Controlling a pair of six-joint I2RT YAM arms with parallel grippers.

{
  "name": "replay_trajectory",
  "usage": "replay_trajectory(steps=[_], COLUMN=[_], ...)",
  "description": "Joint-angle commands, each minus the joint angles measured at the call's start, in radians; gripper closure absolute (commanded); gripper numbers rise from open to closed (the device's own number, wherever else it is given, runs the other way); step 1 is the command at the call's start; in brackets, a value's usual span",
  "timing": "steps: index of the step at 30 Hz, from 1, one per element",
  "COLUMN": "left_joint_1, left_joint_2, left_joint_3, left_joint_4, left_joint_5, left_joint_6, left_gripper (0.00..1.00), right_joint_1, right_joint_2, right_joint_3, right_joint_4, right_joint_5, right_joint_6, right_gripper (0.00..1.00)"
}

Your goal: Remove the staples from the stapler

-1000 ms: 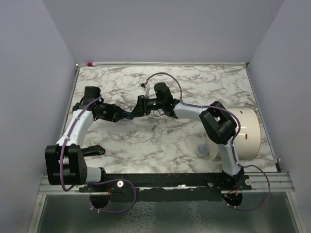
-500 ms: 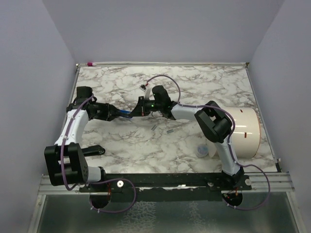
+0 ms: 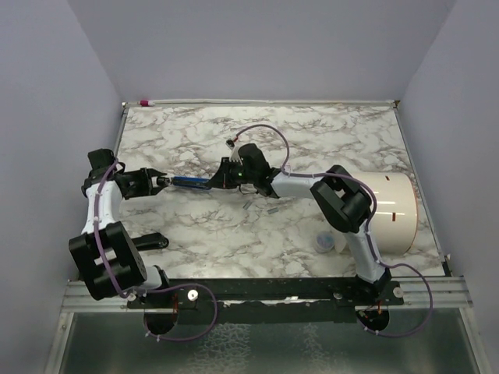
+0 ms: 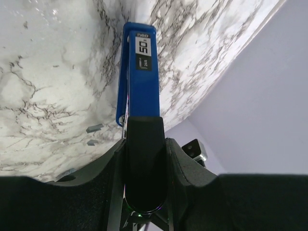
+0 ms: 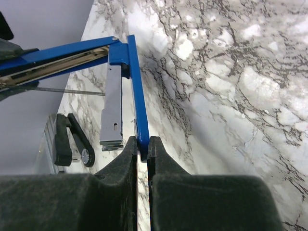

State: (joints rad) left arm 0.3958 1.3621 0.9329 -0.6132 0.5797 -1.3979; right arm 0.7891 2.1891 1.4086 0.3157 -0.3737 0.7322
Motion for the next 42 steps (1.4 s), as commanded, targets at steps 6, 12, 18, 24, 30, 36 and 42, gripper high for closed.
replay_trajectory(steps=[6,12,18,24,30,36,42], left_joint_1=[0.197,0.229,0.226,0.215,0.167,0.086,0.062], left_joint_2=[0.013,0.109,0.232,0.327,0.459,0.511,0.593], left_joint_3=[0.063,0.096,0.208,0.280,0.388,0.417,0.512], left_joint_4=[0.152,0.140,0.084,0.062,0.028,0.065,0.053], left_joint_5=[0.023,-0.008,-0.163,-0.250,-0.294,-0.323,-0.385], left_joint_6=[0.006,0.038,0.115,0.139,0.166,0.146,0.144], left_gripper=[1.00,1.00,1.00,1.00,1.00,0.97,0.81], right_joint_1=[-0.034,-0.047,-0.052,-0.058,-0.067,-0.072,-0.077], right_joint_2=[0.094,0.123,0.137,0.142,0.145,0.116,0.096], right_joint_3=[-0.076,-0.071,-0.082,-0.084,-0.110,-0.136,-0.151], right_joint_4=[-0.189,-0.211,-0.209,-0.211,-0.176,-0.152,-0.137], right_joint_5=[0.117,0.119,0.113,0.104,0.039,0.015,0.001], right_joint_6=[0.027,0.042,0.064,0.068,0.082,0.103,0.113], right_gripper=[0.99,0.99,0.99,0.99,0.99,0.99,0.99])
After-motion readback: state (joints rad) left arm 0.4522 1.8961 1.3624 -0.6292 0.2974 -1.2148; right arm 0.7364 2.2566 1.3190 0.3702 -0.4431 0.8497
